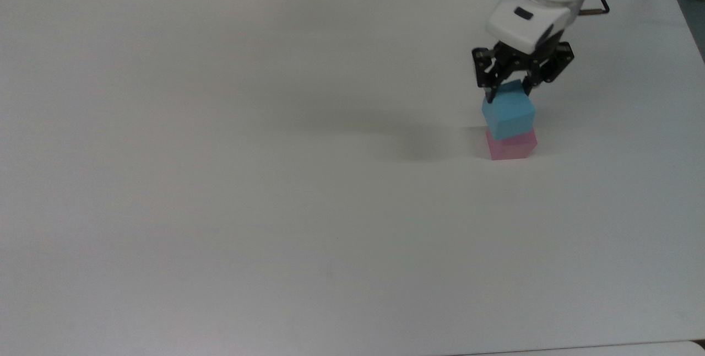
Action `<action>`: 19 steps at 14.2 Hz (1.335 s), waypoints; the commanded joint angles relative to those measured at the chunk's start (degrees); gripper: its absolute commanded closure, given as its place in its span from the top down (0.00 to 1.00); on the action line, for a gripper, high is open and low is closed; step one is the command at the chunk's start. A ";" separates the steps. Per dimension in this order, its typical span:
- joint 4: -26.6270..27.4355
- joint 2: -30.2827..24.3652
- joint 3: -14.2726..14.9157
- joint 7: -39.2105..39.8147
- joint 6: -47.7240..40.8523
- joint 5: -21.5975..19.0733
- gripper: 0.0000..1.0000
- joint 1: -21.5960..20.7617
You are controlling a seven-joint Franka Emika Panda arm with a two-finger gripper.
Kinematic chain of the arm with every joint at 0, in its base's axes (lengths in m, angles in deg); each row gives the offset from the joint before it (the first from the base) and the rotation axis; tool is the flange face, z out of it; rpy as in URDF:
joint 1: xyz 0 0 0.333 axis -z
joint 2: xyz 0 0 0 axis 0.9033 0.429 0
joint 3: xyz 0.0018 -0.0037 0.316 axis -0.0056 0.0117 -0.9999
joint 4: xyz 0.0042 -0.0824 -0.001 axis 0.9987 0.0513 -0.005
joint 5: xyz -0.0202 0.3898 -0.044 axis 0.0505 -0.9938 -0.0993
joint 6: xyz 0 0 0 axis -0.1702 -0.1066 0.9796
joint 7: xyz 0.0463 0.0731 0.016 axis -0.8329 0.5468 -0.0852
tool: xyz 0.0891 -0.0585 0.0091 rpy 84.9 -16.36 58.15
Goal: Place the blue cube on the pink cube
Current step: 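Carry the held blue cube over the pink cube, then lower the blue cube onto the pink cube and open the gripper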
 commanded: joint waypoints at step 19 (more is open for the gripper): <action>-1.40 6.34 1.14 -5.81 2.29 5.43 0.96 -6.22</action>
